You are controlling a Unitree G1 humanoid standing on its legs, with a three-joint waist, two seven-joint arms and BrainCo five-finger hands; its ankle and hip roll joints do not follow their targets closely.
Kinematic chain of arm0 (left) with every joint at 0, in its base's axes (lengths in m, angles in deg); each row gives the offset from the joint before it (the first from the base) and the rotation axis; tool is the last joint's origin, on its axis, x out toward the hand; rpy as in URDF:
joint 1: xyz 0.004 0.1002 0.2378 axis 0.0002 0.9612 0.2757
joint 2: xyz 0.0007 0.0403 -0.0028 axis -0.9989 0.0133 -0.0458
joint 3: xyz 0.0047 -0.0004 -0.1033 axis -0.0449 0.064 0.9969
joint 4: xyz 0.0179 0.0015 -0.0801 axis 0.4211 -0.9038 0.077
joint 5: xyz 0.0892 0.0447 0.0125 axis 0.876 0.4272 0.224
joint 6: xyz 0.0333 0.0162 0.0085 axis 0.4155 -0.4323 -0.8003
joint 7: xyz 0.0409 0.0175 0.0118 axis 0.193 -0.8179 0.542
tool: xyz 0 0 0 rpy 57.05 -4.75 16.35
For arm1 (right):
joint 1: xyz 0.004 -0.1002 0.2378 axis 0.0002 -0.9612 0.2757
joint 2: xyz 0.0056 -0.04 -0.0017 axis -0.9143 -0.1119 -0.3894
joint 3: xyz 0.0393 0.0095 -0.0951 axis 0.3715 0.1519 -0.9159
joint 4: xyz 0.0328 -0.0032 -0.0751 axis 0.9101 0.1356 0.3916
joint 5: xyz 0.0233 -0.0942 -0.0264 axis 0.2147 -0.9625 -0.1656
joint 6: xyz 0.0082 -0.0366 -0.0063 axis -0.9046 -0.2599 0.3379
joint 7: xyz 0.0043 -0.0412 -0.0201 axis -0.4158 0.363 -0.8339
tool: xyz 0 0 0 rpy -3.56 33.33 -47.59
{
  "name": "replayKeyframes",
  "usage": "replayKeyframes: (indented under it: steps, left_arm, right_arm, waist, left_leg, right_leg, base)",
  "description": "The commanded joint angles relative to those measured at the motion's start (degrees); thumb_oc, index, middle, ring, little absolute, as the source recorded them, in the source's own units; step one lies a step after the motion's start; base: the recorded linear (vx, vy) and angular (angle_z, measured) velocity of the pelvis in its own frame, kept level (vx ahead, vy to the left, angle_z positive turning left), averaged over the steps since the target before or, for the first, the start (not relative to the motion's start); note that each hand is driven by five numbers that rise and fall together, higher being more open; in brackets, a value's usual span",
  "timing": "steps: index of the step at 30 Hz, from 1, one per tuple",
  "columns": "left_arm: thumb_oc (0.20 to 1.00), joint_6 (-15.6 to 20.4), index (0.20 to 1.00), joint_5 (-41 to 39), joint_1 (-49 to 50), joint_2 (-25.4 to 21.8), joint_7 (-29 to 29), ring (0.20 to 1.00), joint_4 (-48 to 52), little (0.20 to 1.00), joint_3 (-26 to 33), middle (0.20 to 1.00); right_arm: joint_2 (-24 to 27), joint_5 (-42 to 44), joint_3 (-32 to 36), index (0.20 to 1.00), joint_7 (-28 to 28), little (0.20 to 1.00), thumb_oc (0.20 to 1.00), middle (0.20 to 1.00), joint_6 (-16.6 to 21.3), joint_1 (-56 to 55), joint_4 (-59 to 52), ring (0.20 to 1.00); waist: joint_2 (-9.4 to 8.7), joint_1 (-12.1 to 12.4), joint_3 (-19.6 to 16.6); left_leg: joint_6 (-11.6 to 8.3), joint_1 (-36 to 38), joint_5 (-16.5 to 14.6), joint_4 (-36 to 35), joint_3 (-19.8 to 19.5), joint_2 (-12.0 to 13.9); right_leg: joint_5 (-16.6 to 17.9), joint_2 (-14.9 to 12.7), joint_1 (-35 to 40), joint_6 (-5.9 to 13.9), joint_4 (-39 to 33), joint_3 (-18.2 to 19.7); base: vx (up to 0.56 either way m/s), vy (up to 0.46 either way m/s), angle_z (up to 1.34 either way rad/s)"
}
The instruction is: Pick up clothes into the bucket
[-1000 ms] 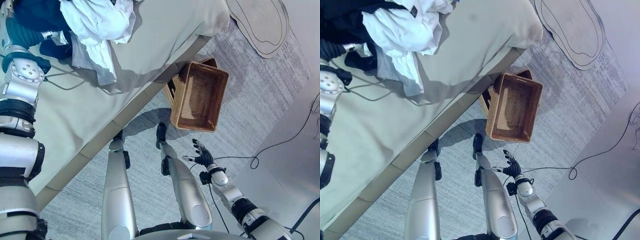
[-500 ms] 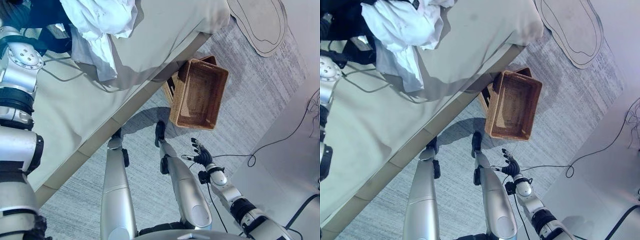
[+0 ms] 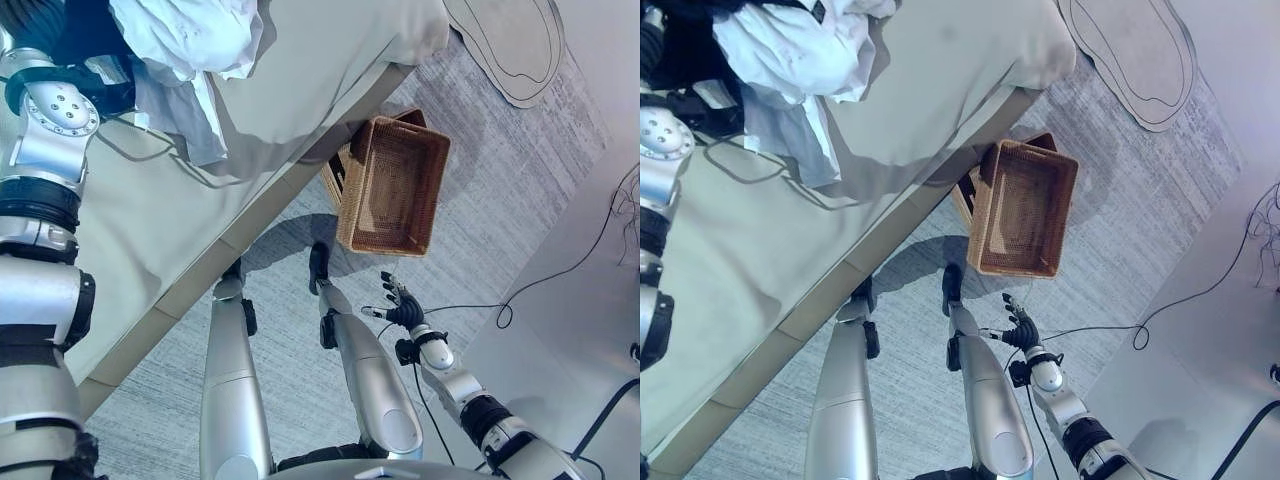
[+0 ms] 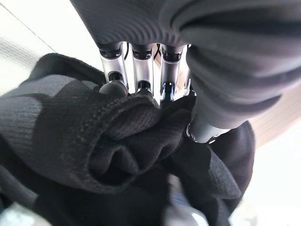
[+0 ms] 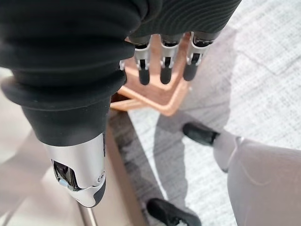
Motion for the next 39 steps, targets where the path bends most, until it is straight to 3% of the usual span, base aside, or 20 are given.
replayKeyframes:
  steps: [1,3,4,5,6,12,24,27,32,39]
  left_arm:
    - [0.200,6.6,0.200,-6.1,2.0,-0.3,1.9,0.200,4.2,0.200,6.8,0.200]
    - [0.200,7.9,0.200,-8.1,3.4,-0.2,1.6,0.200,5.4,0.200,8.3,0.200]
    - [0.200,8.5,0.200,-9.1,3.9,0.0,1.2,0.200,6.3,0.200,8.8,0.200]
    - [0.200,8.5,0.200,-9.1,4.0,0.0,1.2,0.200,6.3,0.200,8.8,0.200]
    - [0.200,9.3,0.200,-9.9,4.8,-0.1,1.0,0.200,8.3,0.200,9.3,0.200]
    - [0.200,10.9,0.200,-11.0,7.4,-0.5,0.1,0.200,12.2,0.200,11.3,0.200]
    - [0.200,12.9,0.200,-12.9,15.2,1.6,-3.1,0.200,19.0,0.200,15.4,0.200]
    - [0.200,13.6,0.200,-13.1,19.3,2.2,-4.1,0.200,23.1,0.200,17.5,0.200]
    - [0.200,14.4,0.200,-14.3,25.7,2.5,-6.6,0.200,29.7,0.200,20.2,0.200]
    - [0.200,13.8,0.200,-13.7,26.3,3.1,-7.4,0.200,32.0,0.200,19.3,0.200]
  right_arm:
    - [4.0,-0.9,0.2,1.000,1.1,1.000,1.000,1.000,0.6,-3.0,-2.1,1.000]
    - [4.5,-1.3,0.4,1.000,1.1,1.000,1.000,1.000,0.4,-3.4,-1.5,1.000]
    - [4.7,-1.4,0.6,1.000,1.1,1.000,1.000,1.000,0.2,-3.5,-1.1,1.000]
    - [4.7,-1.4,0.5,1.000,1.0,1.000,1.000,1.000,0.2,-3.5,-1.0,1.000]
    - [5.0,-1.6,1.1,1.000,0.9,1.000,1.000,1.000,-0.2,-3.9,-0.5,1.000]
    - [5.7,-3.1,1.7,1.000,0.4,1.000,1.000,1.000,-1.1,-4.8,1.2,1.000]
    - [7.1,-4.9,3.6,1.000,-0.9,1.000,1.000,1.000,-2.6,-7.6,0.7,1.000]
    - [7.9,-4.3,4.2,1.000,-2.2,1.000,1.000,1.000,-2.4,-8.7,-5.2,1.000]
    - [9.4,1.5,7.5,1.000,-5.2,1.000,1.000,1.000,0.0,-9.3,-26.8,1.000]
    - [7.2,5.1,8.2,1.000,-4.4,1.000,1.000,1.000,1.7,-2.6,-40.1,1.000]
  waist:
    - [-1.01,1.4,-0.2]
    - [-0.53,1.7,-0.6]
    - [-0.80,1.4,-0.3]
    - [-0.32,1.7,-0.8]
    - [-0.24,1.8,-0.7]
    - [1.35,3.2,-2.6]
    - [4.08,4.5,-6.5]
    - [4.70,4.9,-8.1]
    - [6.22,5.1,-12.6]
    - [8.04,5.5,-16.9]
  left_leg:
    - [3.53,4.9,-10.2,5.4,0.8,-4.1]
    - [3.42,6.4,-9.8,4.2,0.7,-4.2]
    - [3.51,6.4,-7.1,3.4,1.1,-4.9]
    - [3.32,7.2,-9.1,3.2,0.4,-4.5]
    - [3.36,8.1,-6.4,1.9,0.8,-5.1]
    - [2.59,13.6,-3.4,-3.9,-0.2,-5.9]
    - [1.49,23.2,-0.5,-11.0,-1.5,-6.3]
    - [1.38,26.0,-0.4,-12.3,-1.7,-6.1]
    - [1.18,32.2,-0.4,-15.4,-1.0,-5.7]
    - [1.16,38.2,0.6,-19.8,-0.6,-5.6]
  right_leg:
    - [4.2,-0.8,3.1,2.83,-6.5,2.4]
    - [3.9,-1.2,4.1,2.76,-6.3,2.1]
    - [4.9,-2.1,3.8,2.36,-5.7,1.7]
    - [3.8,-1.5,4.5,2.66,-6.0,1.8]
    - [4.5,-2.4,4.9,2.16,-5.5,1.2]
    - [3.5,-3.3,8.7,1.54,-5.4,-0.4]
    - [0.4,-3.5,15.5,0.26,-4.7,-2.3]
    - [-0.4,-3.2,17.7,0.01,-4.7,-2.5]
    - [-2.2,-2.4,22.7,-0.22,-5.1,-2.6]
    - [-3.1,-1.8,27.3,-0.40,-6.7,-3.0]
  base:
    - [-0.02,-0.034,0.02]
    - [-0.07,-0.055,0.02]
    - [-0.01,-0.036,0.03]
    - [-0.11,-0.060,0.05]
    - [-0.01,-0.043,0.09]
    - [-0.01,-0.055,0.11]
    - [0.04,-0.026,0.11]
    - [0.08,-0.020,0.10]
    - [0.10,0.002,0.00]
    - [0.08,0.006,-0.01]
